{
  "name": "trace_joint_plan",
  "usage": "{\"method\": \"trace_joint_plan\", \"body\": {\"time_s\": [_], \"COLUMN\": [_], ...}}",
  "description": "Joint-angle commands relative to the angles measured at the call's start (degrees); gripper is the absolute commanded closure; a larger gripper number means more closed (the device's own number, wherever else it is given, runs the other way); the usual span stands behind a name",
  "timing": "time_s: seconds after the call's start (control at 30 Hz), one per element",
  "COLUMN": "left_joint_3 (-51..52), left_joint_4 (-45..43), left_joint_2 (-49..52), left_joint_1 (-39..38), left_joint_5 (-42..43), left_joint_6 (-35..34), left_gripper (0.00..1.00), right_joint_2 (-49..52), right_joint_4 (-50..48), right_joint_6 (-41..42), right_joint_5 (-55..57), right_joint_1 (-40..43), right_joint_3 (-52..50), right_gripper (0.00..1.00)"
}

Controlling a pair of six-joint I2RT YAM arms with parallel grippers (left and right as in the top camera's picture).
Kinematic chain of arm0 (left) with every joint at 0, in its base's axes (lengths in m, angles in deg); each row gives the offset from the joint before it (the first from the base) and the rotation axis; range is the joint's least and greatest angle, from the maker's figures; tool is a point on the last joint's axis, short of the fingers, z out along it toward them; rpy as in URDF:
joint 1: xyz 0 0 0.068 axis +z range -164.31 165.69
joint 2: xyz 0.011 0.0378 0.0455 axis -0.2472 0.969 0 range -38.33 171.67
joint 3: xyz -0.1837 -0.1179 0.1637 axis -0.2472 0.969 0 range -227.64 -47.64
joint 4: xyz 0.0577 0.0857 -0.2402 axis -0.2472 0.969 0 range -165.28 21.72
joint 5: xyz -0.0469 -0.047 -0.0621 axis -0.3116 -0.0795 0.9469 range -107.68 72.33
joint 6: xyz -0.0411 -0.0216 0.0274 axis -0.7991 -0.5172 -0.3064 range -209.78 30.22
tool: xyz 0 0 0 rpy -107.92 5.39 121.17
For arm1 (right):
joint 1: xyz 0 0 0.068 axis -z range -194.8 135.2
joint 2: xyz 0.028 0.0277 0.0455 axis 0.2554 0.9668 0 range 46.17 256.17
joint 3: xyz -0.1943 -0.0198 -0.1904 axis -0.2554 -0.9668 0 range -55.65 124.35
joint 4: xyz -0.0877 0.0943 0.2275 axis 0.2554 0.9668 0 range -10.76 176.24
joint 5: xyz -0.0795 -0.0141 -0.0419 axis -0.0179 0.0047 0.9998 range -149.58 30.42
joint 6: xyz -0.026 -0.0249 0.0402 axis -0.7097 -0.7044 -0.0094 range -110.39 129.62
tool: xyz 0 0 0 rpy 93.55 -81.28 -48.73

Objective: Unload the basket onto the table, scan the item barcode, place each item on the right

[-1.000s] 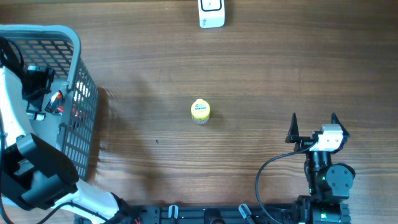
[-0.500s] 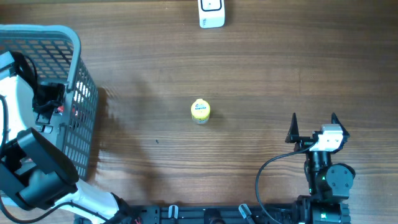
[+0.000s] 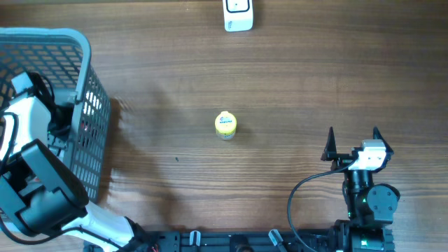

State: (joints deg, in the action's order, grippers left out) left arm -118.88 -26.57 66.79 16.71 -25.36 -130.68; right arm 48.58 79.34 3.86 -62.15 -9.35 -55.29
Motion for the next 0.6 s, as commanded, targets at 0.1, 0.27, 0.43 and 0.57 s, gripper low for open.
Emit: {"method": "trace_joint_plan", "body": {"time_s": [0.1, 0.27, 0.43, 0.57], "left_joint_3": [2.7, 2.7, 2.7, 2.7], "left_joint_4": [-2.6, -2.7, -2.6, -2.4], "left_joint_2": [-0.3, -0.3, -0.3, -0.3], "left_joint_1": [0.0, 0.0, 0.0, 0.0], "left_joint_5": [-1.0, -1.7, -1.6, -1.7], "left_joint_6": [6.5, 7.7, 7.7, 7.7], "left_gripper": [0.01, 0.37, 0.59, 0.68], "right_joint_2": [0.1, 0.1, 0.1, 0.1], "right_joint_4": [-0.1, -0.1, -0.1, -0.1], "right_joint_6": [0.9, 0.9, 0.9, 0.9], "right_joint_5": [-0.7, -0.7, -0.7, -0.7], "right_joint_1": [0.1, 0.1, 0.1, 0.1], "right_joint_3": [-0.1, -0.1, -0.1, -0.1], "right_gripper": [0.00, 0.00, 0.00, 0.00]}}
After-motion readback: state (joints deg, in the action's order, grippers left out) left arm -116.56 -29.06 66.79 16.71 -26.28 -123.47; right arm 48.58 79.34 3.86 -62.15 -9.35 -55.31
